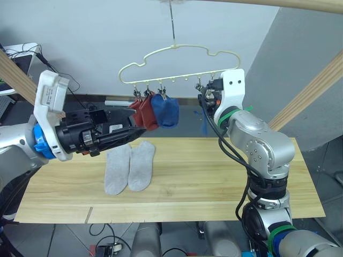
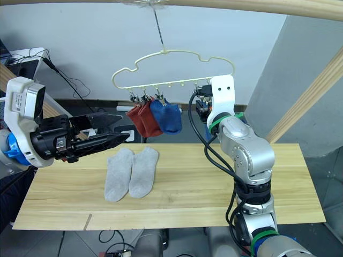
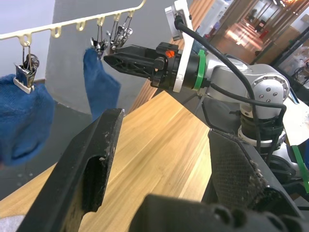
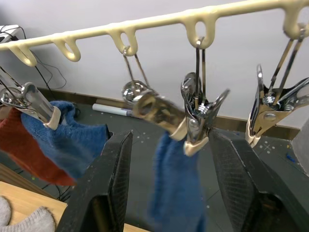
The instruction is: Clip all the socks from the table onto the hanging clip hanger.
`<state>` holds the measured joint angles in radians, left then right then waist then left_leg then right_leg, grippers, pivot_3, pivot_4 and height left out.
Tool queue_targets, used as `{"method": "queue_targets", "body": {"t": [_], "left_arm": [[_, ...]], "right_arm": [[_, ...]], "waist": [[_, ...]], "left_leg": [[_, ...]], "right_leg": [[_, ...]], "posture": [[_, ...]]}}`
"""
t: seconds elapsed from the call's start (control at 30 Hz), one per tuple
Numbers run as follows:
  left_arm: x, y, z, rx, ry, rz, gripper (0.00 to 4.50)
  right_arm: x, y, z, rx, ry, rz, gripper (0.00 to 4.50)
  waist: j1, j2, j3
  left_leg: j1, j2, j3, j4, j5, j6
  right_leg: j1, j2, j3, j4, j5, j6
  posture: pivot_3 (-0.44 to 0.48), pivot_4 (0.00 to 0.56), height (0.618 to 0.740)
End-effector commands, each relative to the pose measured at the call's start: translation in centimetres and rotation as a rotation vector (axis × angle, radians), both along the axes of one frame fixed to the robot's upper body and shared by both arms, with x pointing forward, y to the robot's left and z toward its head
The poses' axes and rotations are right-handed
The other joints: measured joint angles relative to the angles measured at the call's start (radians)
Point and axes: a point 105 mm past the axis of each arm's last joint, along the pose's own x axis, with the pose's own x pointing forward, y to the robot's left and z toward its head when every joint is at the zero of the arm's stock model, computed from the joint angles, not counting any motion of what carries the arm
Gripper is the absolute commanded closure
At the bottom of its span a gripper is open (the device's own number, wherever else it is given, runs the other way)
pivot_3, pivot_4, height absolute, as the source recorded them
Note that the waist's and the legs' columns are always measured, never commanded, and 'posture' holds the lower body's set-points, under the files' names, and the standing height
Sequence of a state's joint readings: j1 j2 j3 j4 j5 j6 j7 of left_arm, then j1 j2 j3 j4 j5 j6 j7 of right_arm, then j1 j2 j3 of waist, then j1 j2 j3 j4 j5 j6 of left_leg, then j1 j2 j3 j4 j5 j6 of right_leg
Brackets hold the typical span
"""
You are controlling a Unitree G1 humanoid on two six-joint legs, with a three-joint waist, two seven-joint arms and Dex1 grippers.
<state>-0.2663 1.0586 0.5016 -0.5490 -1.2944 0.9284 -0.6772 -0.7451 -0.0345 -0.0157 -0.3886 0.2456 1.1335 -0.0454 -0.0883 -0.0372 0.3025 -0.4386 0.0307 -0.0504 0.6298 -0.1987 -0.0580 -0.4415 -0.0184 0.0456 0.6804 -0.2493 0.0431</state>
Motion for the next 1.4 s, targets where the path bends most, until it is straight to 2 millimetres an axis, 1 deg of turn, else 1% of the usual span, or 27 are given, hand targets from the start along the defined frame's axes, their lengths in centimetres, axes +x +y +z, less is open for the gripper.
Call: {"method": "queue_targets", "body": {"t": [0.03, 0.5, 0.6, 0.73, 1.07, 1.4], "left_arm": [[-0.5, -0.1, 0.9, 0.0, -0.053, -0.004, 1.28], [-0.4, 0.0, 0.9, 0.007, -0.065, 0.014, 1.28], [-0.4, 0.0, 0.9, 0.007, -0.066, 0.016, 1.28], [-0.3, 0.0, 0.8, 0.007, -0.07, 0.024, 1.28], [-0.3, 0.0, 0.8, 0.003, -0.077, 0.042, 1.28], [-0.2, -0.1, 0.8, 0.0, -0.082, 0.05, 1.28]], "right_arm": [[0.0, -0.2, 1.1, 0.005, -0.056, -0.009, 1.96], [1.7, -1.4, 1.0, -0.014, -0.074, -0.057, 1.96], [1.9, -1.3, 1.1, -0.014, -0.077, -0.057, 1.96], [2.5, -0.8, 1.5, -0.012, -0.093, -0.042, 1.96], [3.3, -0.6, 1.9, -0.002, -0.108, -0.049, 1.96], [4.0, -0.4, 2.7, 0.011, -0.126, -0.069, 1.96]], "waist": [[0.0, 0.0, 0.0], [0.001, 0.0, 0.0], [0.002, 0.0, 0.0], [0.001, 0.0, 0.0], [0.003, 0.0, 0.0], [0.004, 0.0, 0.0]], "left_leg": [[0.0, 0.0, 0.0, 0.0, 0.0, 0.0], [0.0, 0.0, 0.0, 0.0, 0.0, 0.0], [0.0, 0.0, 0.0, 0.0, 0.0, 0.0], [0.0, 0.0, 0.0, 0.0, 0.0, 0.0], [0.0, 0.0, 0.0, 0.0, 0.0, 0.0], [0.0, 0.0, 0.0, 0.001, 0.0, 0.0]], "right_leg": [[0.0, 0.0, 0.0, 0.0, 0.0, 0.0], [0.0, 0.0, 0.0, 0.0, 0.0, 0.0], [0.0, 0.0, 0.0, 0.0, 0.0, 0.0], [0.0, 0.0, 0.0, 0.0, 0.0, 0.0], [0.0, 0.0, 0.0, 0.001, 0.0, 0.0], [0.001, 0.0, 0.0, 0.001, 0.0, 0.0]], "posture": [[-0.08, 0.258, 0.74], [-0.066, 0.241, 0.74], [-0.065, 0.241, 0.74], [-0.058, 0.243, 0.74], [-0.047, 0.242, 0.74], [-0.047, 0.243, 0.74]]}}
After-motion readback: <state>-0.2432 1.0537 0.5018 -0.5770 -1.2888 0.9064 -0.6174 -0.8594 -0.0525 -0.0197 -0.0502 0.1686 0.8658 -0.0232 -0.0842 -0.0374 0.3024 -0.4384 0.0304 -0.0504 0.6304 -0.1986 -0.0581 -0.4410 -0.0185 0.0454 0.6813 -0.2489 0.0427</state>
